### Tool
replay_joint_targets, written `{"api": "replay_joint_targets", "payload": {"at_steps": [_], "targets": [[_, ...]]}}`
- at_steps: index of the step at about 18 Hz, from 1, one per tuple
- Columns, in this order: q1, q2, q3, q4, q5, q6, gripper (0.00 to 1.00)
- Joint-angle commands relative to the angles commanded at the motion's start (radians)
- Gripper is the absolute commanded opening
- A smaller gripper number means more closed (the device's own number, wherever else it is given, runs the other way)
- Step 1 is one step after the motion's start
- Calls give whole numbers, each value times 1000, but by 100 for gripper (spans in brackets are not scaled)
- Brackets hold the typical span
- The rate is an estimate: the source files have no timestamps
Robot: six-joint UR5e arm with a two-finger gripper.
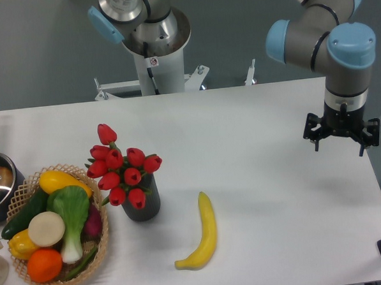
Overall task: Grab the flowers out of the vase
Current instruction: 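Move the open gripper over toward the red tulips in the black vase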
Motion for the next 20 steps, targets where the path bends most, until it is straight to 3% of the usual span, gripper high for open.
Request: {"api": "replay_joint_targets", "payload": {"at_steps": [3, 5, 9, 15, 20], "targets": [[-15, 3, -8, 0, 15, -11, 100], [-18, 11, -50, 18, 5, -40, 100], [-44, 67, -182, 136, 5, -121, 100], [-179, 202, -279, 130, -17, -156, 100], [-202, 339, -373, 80, -270, -156, 100]]}}
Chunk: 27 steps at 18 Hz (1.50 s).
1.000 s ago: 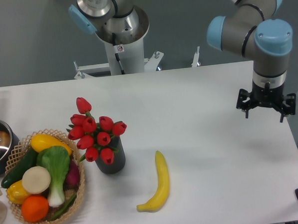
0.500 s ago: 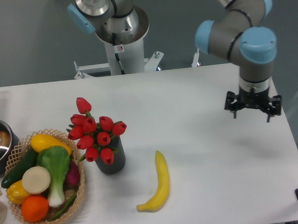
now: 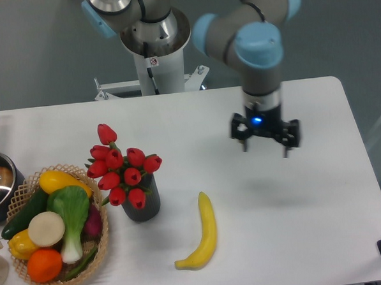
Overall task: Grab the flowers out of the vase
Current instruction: 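Move the open gripper over toward the red tulips in the black vase, then lower the gripper around the tulip stems and close it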
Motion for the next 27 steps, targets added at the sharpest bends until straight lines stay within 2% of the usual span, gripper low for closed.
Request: {"api": "replay_joint_targets", "payload": {"at_steps": [3, 5, 7, 11, 15, 21, 22, 23, 24, 25, 26, 27], "targets": [[-21, 72, -46, 5, -112, -9, 100], [-28, 89, -52, 2, -224, -46, 100], [-41, 100, -66, 9, -263, -48, 100], [-106, 60, -62, 26, -290, -49, 100], [-153, 19, -55, 49, -368, -52, 100], [-186, -17, -19, 57, -415, -63, 100], [-192, -30, -13, 73, -415, -63, 93], [-199, -43, -12, 87, -415, -63, 78], [-207, -49, -12, 90, -415, -63, 53], [-210, -53, -12, 91, -416, -57, 23], [-210, -64, -12, 92, -421, -52, 3], [-209, -69, -12, 94, -427, -46, 0]]}}
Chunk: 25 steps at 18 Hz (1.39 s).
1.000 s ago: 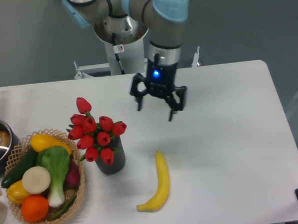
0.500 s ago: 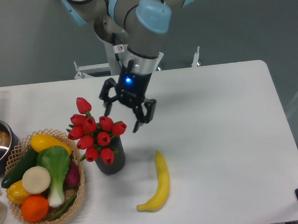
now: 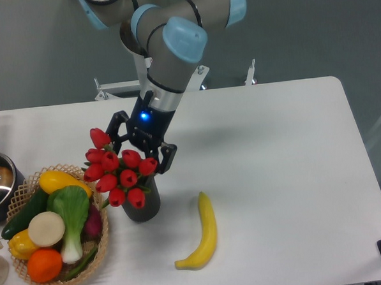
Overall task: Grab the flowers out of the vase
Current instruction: 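Lower the gripper around the tulip stems and close it, then lift the gripped tulips straight up out of the black vase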
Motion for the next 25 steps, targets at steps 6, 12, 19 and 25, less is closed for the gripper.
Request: {"api": "replay_joint_targets", "payload": {"at_steps": [6, 12, 19, 25], "targets": [[15, 11, 6, -3, -8, -8, 0], [20, 77, 11, -14, -45, -54, 0], [78, 201, 51, -35, -77, -132, 0], [141, 244, 155, -54, -147, -251, 0]]}}
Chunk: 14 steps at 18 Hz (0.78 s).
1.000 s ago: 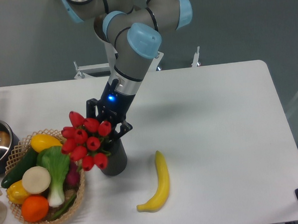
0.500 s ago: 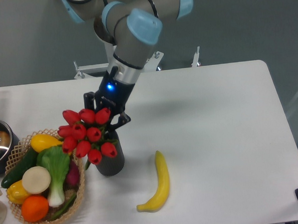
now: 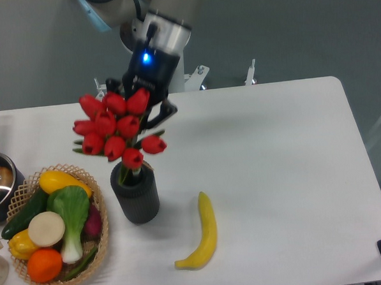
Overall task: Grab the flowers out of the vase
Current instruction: 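Lift the gripped tulips straight up out of the black vase, then carry the tulip bunch away from the vase and hold it above the table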
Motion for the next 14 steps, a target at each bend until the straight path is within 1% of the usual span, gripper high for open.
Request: {"api": "replay_joint_targets", "payload": {"at_steps": [3, 7, 11, 14], "targets": [[5, -2, 25, 0, -6, -32, 0], [8, 0, 29, 0, -6, -40, 0], [57, 0, 35, -2, 6, -43, 0], [110, -6, 55, -20, 20, -45, 0]]}}
